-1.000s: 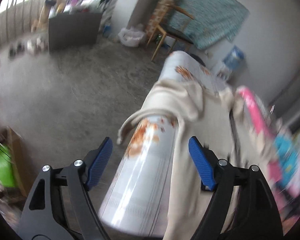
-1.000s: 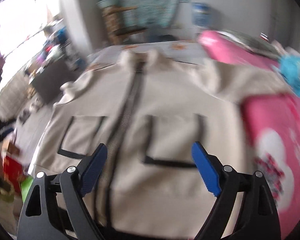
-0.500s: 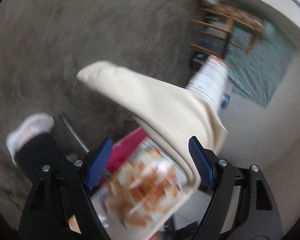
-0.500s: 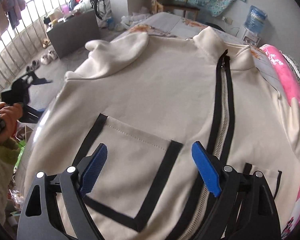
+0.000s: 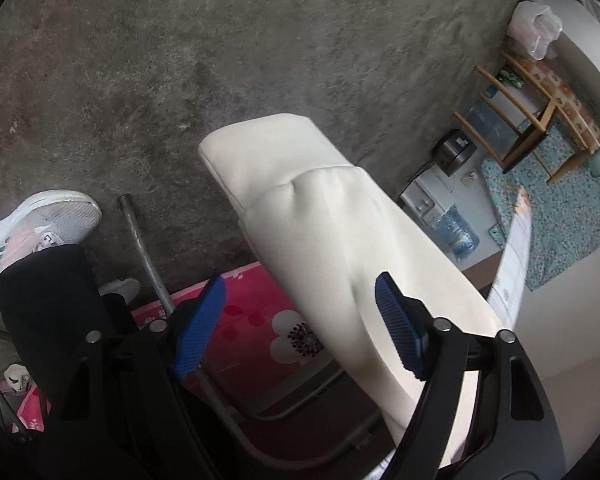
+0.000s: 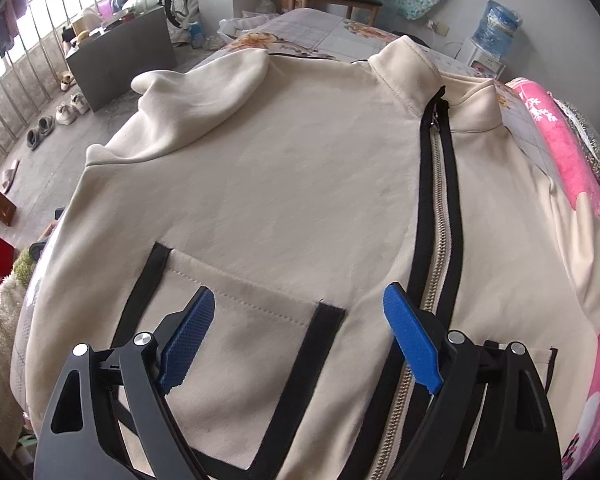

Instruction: Fold large clothes

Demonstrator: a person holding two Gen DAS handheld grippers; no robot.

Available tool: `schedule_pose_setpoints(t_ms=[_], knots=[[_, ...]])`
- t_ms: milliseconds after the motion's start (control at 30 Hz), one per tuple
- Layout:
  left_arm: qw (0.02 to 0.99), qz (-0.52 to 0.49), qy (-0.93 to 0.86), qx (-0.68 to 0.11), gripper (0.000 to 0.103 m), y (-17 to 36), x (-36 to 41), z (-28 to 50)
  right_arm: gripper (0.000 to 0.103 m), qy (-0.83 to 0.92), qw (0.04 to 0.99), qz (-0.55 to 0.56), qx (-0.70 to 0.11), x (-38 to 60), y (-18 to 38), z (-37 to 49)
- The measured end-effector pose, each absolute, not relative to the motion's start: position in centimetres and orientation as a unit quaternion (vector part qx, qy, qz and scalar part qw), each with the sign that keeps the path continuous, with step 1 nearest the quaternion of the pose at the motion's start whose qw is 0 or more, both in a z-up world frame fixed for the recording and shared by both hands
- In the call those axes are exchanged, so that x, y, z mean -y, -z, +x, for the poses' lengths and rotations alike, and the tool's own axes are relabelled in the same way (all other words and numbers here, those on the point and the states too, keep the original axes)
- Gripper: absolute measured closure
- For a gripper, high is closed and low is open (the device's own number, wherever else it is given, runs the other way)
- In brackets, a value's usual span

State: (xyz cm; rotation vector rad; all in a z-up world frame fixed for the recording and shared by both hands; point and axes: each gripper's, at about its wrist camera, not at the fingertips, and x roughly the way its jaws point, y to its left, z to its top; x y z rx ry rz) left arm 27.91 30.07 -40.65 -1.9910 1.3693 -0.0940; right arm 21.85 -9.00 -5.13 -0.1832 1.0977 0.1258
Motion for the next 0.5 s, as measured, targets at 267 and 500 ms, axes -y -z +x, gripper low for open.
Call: schedule_pose_setpoints(t_ms=[267, 500], knots=[[0.384, -0.757, 0.021, -0.527, 0.086, 39.8, -31.3, 28.7, 0.019, -0.054, 0.851, -0.075, -0.516, 9.6, 5.3, 22.1], [0.554, -0.645, -0.036, -0.525, 0.097, 30.2, -36.9, 31.0, 0.019, -0.057, 0.865, -0.053, -0.495, 10.9, 3.6, 21.4]])
